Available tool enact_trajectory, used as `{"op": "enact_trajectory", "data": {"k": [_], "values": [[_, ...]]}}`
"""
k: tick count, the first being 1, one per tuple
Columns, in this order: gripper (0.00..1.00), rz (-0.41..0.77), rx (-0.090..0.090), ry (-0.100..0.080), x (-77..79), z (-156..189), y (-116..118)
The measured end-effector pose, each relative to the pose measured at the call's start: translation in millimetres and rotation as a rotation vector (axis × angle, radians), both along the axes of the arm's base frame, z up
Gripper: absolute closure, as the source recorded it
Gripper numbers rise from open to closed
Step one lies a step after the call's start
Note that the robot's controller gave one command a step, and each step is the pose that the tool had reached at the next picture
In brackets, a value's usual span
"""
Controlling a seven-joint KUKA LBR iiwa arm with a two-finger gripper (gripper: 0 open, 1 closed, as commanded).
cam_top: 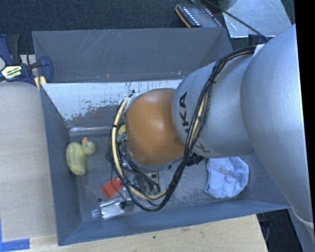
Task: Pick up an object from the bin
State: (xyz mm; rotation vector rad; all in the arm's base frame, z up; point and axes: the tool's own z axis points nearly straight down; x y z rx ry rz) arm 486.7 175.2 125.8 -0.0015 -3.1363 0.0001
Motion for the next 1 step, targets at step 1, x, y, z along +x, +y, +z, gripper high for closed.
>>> {"op": "enact_trajectory", "data": {"k": [1], "values": [[0.00, -0.004, -0.002, 0.008, -1.9, -4.2, -2.5]]}}
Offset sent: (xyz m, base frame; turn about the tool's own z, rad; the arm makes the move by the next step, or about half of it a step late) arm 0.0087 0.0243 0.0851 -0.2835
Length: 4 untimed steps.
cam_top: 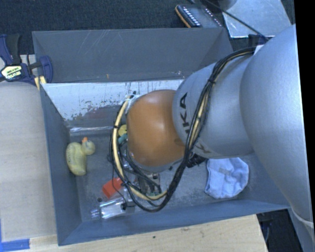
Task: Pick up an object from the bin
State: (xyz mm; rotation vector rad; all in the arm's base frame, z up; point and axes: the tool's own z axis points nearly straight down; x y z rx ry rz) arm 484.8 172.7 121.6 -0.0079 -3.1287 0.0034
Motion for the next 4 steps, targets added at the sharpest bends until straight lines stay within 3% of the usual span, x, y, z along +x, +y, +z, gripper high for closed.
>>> {"op": "enact_trajectory", "data": {"k": [1, 2, 3, 4], "values": [[0.00, 0.202, 0.004, -0.008, 8.2, 62, 18], [1.00, 0.087, 0.002, -0.001, 31.8, -41, 15], [0.00, 0.085, 0.002, -0.004, 32.7, -40, 15], [1.00, 0.086, 0.002, -0.003, 32.4, -40, 15]]}}
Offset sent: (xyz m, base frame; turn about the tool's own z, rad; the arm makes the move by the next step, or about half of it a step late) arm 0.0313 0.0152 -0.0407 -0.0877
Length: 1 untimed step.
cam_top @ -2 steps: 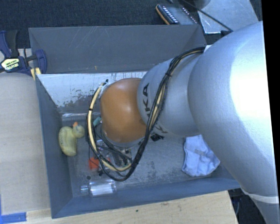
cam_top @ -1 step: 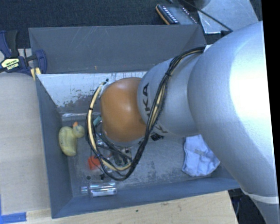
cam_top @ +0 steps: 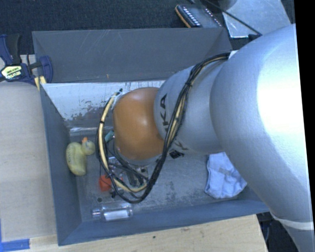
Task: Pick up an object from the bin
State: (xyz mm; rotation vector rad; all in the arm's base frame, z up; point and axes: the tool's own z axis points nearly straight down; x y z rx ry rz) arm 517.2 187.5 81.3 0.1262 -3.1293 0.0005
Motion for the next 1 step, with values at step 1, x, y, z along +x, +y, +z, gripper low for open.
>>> {"op": "enact_trajectory", "data": {"k": [1], "values": [[1.00, 0.000, 0.000, 0.000, 0.0, 0.0, 0.0]]}}
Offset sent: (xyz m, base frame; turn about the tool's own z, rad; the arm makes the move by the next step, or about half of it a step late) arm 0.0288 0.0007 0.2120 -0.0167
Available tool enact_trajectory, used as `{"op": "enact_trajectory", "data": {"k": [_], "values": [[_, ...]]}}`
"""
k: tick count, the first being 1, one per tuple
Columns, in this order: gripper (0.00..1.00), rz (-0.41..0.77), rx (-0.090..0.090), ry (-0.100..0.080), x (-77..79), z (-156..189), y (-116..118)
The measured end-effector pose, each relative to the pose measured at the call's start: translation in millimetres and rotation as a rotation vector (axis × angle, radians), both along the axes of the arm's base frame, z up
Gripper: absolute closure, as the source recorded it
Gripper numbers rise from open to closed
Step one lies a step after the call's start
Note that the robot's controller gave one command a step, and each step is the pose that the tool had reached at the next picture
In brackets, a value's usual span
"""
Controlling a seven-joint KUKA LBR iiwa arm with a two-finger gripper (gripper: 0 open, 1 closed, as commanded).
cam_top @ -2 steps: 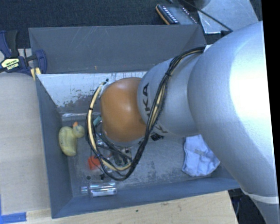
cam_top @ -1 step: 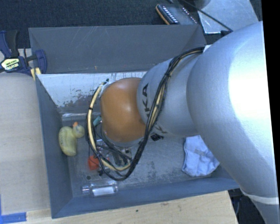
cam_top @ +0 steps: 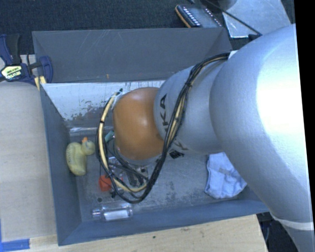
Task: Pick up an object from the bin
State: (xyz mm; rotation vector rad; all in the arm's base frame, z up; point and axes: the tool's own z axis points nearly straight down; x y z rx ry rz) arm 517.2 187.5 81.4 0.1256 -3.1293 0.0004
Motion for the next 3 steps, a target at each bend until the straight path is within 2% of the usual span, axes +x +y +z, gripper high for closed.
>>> {"op": "enact_trajectory", "data": {"k": [1, 2, 3], "values": [[1.00, 0.008, -0.001, 0.002, 12.3, 93, 0], [1.00, 0.010, 0.001, -0.002, 17.6, 119, -6], [1.00, -0.008, -0.001, 0.002, 8.1, 206, 3]]}}
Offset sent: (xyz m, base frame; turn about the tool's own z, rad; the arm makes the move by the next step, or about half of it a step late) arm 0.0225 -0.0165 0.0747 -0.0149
